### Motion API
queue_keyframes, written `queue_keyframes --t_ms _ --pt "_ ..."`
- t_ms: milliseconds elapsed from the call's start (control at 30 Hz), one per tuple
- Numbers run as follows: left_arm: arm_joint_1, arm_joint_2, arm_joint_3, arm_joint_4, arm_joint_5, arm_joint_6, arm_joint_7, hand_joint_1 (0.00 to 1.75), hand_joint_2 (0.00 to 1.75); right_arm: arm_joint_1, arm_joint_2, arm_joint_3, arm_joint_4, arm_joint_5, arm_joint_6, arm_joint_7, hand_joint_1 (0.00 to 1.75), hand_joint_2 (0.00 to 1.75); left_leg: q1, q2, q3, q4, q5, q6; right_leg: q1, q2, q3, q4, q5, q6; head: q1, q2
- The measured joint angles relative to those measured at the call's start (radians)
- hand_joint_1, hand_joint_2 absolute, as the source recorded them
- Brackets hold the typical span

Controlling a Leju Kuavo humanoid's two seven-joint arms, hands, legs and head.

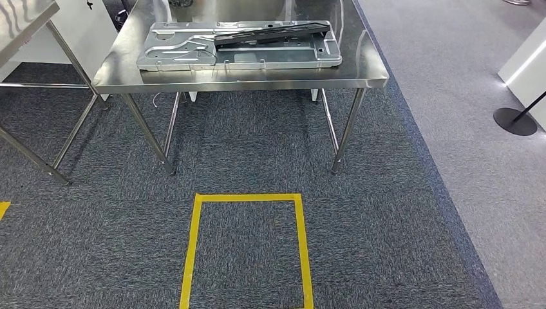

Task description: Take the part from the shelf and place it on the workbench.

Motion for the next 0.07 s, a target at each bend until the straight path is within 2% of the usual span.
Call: queue_keyframes --t_ms 67 --pt "0.005 -0.001 0.019 -0.006 -0.029 -0.003 0.007 0.00 0.00 0.005 -0.002 0.033 -0.004 -0.031 0.001 0.001 0.00 0.00 0.000 0.000 0.000 0.000 0.000 0.000 0.000 0.000 0.000 0.000 0.000 0.000 0.000 0.000"
